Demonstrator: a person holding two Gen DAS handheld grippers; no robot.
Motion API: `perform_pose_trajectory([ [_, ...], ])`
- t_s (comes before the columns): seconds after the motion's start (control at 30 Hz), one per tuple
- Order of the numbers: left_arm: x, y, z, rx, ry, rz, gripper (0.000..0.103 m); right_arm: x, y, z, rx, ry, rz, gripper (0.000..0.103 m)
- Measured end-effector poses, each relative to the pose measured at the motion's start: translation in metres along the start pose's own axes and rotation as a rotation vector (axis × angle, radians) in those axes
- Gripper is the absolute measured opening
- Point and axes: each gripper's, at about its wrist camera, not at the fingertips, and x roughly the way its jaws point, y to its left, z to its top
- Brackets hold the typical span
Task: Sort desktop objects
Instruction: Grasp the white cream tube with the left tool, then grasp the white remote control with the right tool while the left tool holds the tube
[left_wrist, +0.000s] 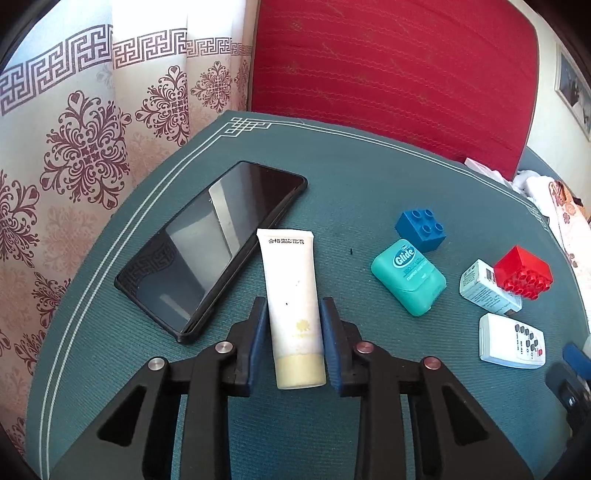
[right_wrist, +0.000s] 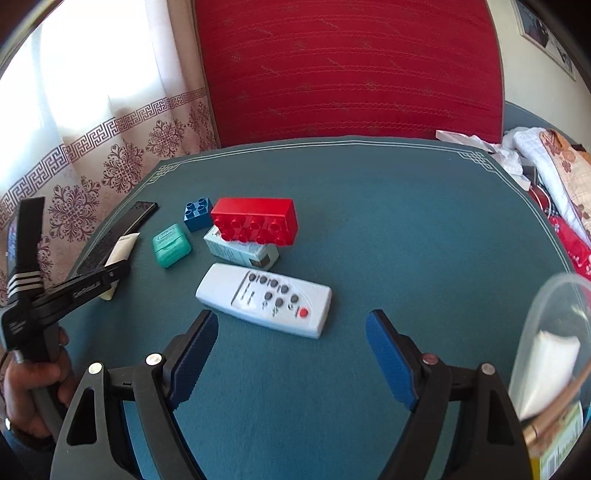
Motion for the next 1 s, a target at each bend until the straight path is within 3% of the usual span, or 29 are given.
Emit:
perform_pose_trajectory([
  [0.17,0.001,-0.001,-0.001,0.002,0.000,0.003,0.031,0.020,0.009,0.018,-0.068,-0.003,-0.007,0.085],
  [0.43,0.002,-0.002,-0.001,0.010,0.002,0.008,0.031,0.048,0.004,0.034,-0.063,0.057,0.052,0.085],
  [0.87,0.004,-0.006,0.002,0.015,0.007,0.007,0.031,0.037,0.026,0.008,-0.210,0.142,0.166,0.085],
  [1.0,0.006,-0.006,0.004,0.016,0.008,0.003,0.032,0.038,0.037,0.003,-0.263,0.138,0.124,0.085],
])
